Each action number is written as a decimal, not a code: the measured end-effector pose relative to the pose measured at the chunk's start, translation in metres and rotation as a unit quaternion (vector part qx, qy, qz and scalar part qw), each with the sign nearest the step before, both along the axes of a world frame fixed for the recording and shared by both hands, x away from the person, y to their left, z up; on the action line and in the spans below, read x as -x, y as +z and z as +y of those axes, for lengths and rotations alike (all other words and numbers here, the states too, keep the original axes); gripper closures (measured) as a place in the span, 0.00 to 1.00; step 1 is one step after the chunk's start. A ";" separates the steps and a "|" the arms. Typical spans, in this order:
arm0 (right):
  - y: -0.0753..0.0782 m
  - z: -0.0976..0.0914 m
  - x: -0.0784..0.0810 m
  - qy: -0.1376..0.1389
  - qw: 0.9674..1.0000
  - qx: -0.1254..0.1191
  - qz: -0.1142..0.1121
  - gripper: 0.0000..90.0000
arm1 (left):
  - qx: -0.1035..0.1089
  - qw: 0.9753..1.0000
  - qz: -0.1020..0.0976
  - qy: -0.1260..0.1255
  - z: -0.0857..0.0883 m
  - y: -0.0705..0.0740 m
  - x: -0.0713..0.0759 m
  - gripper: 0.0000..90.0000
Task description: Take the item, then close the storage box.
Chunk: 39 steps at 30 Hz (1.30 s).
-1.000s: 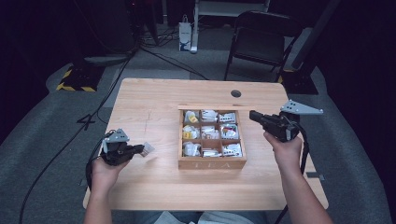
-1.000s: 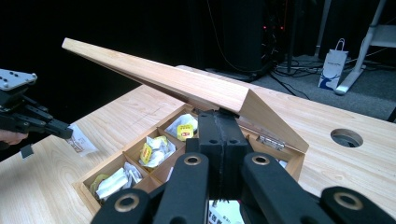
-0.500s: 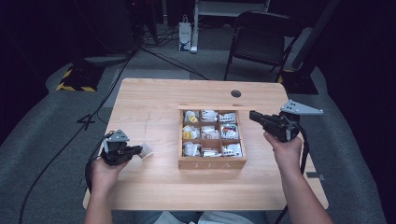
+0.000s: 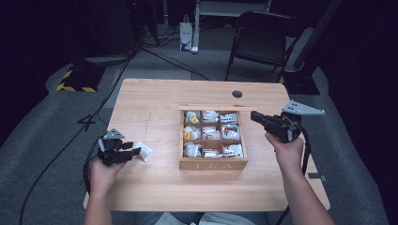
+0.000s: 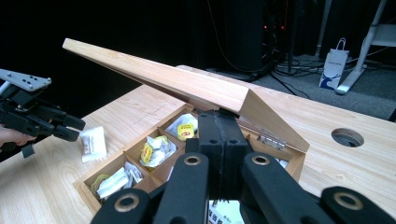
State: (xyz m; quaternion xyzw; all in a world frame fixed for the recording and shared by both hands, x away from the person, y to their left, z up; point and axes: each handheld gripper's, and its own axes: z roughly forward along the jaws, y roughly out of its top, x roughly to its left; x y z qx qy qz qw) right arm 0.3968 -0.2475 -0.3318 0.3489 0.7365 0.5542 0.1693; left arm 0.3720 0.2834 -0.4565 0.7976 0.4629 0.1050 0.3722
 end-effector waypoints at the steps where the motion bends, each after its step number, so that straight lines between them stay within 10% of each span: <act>1: 0.000 0.000 0.000 0.000 1.000 0.000 0.000 1.00 | 0.000 1.000 0.000 0.000 0.000 0.000 0.000 0.57; 22: 0.001 -0.001 -0.003 0.006 1.000 -0.003 0.004 1.00 | 0.022 0.994 -0.061 -0.086 -0.038 0.034 0.038 0.54; 39: 0.002 -0.002 -0.002 0.010 1.000 0.003 0.010 1.00 | 0.022 0.988 -0.059 -0.142 -0.073 -0.001 0.062 0.56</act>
